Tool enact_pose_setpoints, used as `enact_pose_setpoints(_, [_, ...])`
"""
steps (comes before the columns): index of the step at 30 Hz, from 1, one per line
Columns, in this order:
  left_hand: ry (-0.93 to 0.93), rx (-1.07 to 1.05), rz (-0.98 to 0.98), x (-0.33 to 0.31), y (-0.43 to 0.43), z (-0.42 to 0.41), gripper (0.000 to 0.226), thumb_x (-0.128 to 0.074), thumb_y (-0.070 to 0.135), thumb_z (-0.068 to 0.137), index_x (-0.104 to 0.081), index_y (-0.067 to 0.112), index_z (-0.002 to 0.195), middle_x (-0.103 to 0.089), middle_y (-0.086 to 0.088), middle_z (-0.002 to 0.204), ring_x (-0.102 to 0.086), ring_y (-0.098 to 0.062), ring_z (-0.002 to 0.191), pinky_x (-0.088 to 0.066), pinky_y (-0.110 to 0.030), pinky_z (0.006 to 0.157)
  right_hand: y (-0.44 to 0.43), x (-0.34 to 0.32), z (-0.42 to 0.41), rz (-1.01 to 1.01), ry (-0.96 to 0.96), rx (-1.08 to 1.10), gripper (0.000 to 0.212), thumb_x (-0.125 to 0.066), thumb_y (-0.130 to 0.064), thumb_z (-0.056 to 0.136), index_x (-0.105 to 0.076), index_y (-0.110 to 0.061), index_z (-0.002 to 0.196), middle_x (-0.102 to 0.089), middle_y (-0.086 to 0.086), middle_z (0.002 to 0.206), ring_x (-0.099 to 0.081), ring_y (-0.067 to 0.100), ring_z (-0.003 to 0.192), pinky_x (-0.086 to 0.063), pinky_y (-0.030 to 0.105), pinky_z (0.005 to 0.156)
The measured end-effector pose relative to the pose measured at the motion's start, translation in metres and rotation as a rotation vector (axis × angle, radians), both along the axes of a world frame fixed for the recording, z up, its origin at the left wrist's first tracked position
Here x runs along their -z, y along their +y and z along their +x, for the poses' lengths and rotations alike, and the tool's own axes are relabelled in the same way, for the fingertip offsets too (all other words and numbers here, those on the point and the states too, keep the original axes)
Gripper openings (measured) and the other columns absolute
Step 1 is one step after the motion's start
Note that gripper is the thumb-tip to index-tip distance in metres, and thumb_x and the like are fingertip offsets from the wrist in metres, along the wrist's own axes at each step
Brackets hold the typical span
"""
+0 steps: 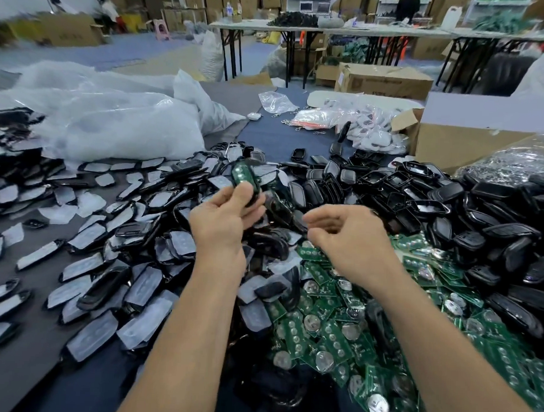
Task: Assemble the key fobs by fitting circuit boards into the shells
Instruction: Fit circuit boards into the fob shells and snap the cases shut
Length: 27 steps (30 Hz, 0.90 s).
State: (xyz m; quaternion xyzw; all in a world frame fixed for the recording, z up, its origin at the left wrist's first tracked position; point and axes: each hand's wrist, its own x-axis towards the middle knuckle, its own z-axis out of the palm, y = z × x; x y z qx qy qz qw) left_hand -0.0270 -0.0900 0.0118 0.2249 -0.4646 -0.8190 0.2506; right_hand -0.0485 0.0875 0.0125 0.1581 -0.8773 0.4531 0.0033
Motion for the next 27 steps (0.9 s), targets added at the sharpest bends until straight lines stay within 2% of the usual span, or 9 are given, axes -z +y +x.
enact_pose_setpoints(4, [0.082,-0.167,0.223,-0.002,-0.016,0.001,0.008,-0.074,0.004,0.094,-0.072,0.005,0.086,-0.076,-0.003,0.068,-0.076,-0.015,0.064,-0.059,-0.022,0.059,-0.05,-0.011,-0.022,0.212,-0.006,-0.087,0.028,-0.064,-0.009,0.094,-0.083,-0.028,0.102,-0.079,-0.007,0.094,-0.059,-0.008,0.052,-0.04,0.0,0.051])
enact_pose_setpoints(8, [0.093,-0.19,0.19,-0.004,-0.015,0.0,0.008,-0.072,0.001,0.092,-0.072,0.005,0.084,-0.076,-0.005,0.069,-0.075,-0.018,0.063,-0.059,-0.023,0.06,-0.095,-0.019,-0.036,0.43,0.159,-0.134,0.033,-0.062,-0.007,0.091,-0.08,-0.024,0.113,-0.077,0.004,0.113,-0.069,0.023,0.106,-0.056,0.031,0.093])
enact_pose_setpoints(11, [0.1,-0.191,0.175,-0.005,-0.014,0.0,0.008,-0.073,0.001,0.091,-0.071,0.005,0.085,-0.075,-0.004,0.068,-0.075,-0.018,0.063,-0.059,-0.023,0.06,-0.116,-0.015,-0.043,0.616,0.224,-0.125,0.025,-0.062,-0.009,0.088,-0.074,-0.021,0.106,-0.067,0.003,0.092,-0.068,0.029,0.101,-0.048,0.032,0.072])
enact_pose_setpoints(13, [0.091,-0.193,0.15,-0.005,-0.013,0.0,0.01,-0.074,0.0,0.09,-0.071,0.006,0.082,-0.074,-0.006,0.068,-0.075,-0.019,0.063,-0.059,-0.024,0.06,-0.121,-0.013,-0.044,0.684,0.304,-0.098,0.005,-0.062,-0.014,0.089,-0.064,-0.017,0.093,-0.066,0.005,0.088,-0.068,0.031,0.097,-0.036,0.031,0.071])
enact_pose_setpoints(16, [0.078,-0.191,0.076,-0.006,-0.011,-0.001,0.021,-0.077,-0.001,0.086,-0.073,0.011,0.069,-0.073,-0.01,0.07,-0.074,-0.022,0.061,-0.06,-0.027,0.061,-0.116,-0.009,-0.034,0.758,0.434,-0.112,0.033,-0.062,-0.017,0.089,-0.036,-0.021,0.07,-0.051,-0.005,0.069,-0.067,0.031,0.091,-0.029,0.036,0.078])
enact_pose_setpoints(19, [0.069,-0.18,0.018,-0.006,-0.009,-0.001,0.034,-0.078,0.001,0.085,-0.077,0.02,0.056,-0.075,-0.008,0.07,-0.074,-0.021,0.062,-0.06,-0.026,0.061,-0.098,-0.011,-0.025,0.71,0.507,-0.058,0.015,-0.064,-0.014,0.089,-0.062,-0.028,0.085,-0.053,-0.008,0.069,-0.062,0.025,0.086,-0.029,0.035,0.082])
enact_pose_setpoints(22, [0.021,-0.168,-0.078,-0.005,-0.004,0.0,0.04,-0.079,0.003,0.085,-0.077,0.03,0.055,-0.075,0.002,0.066,-0.074,-0.018,0.063,-0.057,-0.022,0.061,-0.063,-0.015,-0.016,0.458,0.552,0.121,0.028,-0.058,-0.008,0.095,-0.077,-0.027,0.103,-0.061,-0.002,0.069,-0.043,0.022,0.064,-0.028,0.033,0.073])
enact_pose_setpoints(25, [-0.059,-0.071,-0.211,-0.002,0.008,0.0,0.033,-0.078,0.007,0.085,-0.079,0.028,0.059,-0.073,0.006,0.063,-0.072,-0.016,0.064,-0.055,-0.023,0.058,-0.02,-0.014,-0.001,0.127,0.339,0.109,0.03,-0.051,-0.016,0.106,-0.078,-0.028,0.102,-0.062,-0.003,0.067,-0.044,0.007,0.05,-0.037,0.028,0.058])
enact_pose_setpoints(27, [-0.103,0.028,-0.276,0.002,0.02,-0.001,0.022,-0.073,0.007,0.086,-0.076,0.018,0.067,-0.075,0.003,0.065,-0.075,-0.018,0.062,-0.057,-0.024,0.053,0.003,-0.008,0.004,-0.025,0.157,0.105,0.031,-0.054,-0.015,0.105,-0.077,-0.032,0.094,-0.059,-0.01,0.058,-0.044,0.005,0.043,-0.032,0.018,0.043])
